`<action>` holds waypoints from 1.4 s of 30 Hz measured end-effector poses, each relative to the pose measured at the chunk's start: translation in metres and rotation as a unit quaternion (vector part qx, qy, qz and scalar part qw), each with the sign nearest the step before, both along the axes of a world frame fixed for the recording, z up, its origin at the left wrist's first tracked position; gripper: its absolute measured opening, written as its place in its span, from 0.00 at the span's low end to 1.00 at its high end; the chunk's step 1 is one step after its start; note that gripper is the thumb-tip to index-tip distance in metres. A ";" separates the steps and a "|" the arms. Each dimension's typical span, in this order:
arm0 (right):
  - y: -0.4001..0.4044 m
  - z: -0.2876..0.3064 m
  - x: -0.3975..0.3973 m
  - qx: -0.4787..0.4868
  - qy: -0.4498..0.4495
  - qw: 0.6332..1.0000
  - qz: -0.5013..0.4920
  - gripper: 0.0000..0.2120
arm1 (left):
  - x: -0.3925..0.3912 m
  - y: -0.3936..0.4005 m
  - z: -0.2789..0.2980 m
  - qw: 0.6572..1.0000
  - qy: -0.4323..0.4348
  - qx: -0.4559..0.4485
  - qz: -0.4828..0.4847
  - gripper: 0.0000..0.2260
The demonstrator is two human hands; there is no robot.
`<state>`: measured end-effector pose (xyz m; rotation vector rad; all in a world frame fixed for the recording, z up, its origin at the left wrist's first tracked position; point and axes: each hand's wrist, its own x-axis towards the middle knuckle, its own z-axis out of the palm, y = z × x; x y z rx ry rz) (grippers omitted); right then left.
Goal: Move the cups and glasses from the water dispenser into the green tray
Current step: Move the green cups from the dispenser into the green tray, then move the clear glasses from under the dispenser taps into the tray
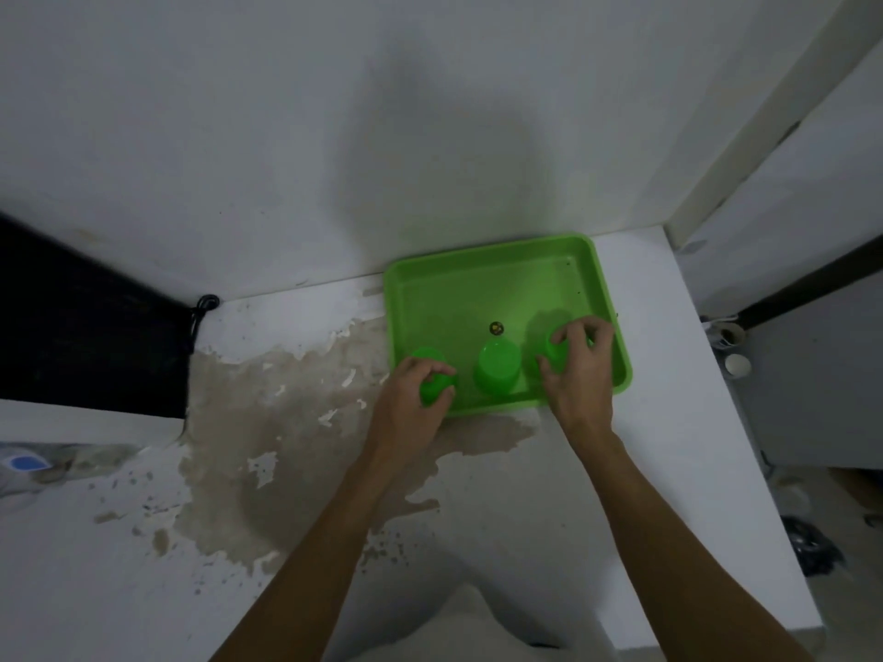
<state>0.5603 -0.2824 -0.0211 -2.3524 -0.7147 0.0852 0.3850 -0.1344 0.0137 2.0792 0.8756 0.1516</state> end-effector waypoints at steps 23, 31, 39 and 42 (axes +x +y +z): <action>0.017 0.047 -0.080 0.140 -0.015 0.990 -0.015 0.04 | -0.066 0.016 -0.003 0.996 -0.043 -0.056 0.049 0.08; 0.081 0.047 -0.179 0.143 0.152 0.971 0.115 0.05 | -0.166 0.048 -0.001 0.986 -0.055 -0.070 0.141 0.10; 0.180 0.035 -0.294 0.101 0.281 0.933 0.200 0.05 | -0.301 0.105 -0.002 0.959 -0.022 -0.059 0.275 0.05; 0.213 0.029 -0.329 0.075 0.289 0.925 0.236 0.04 | -0.343 0.129 -0.009 0.950 -0.003 -0.021 0.312 0.06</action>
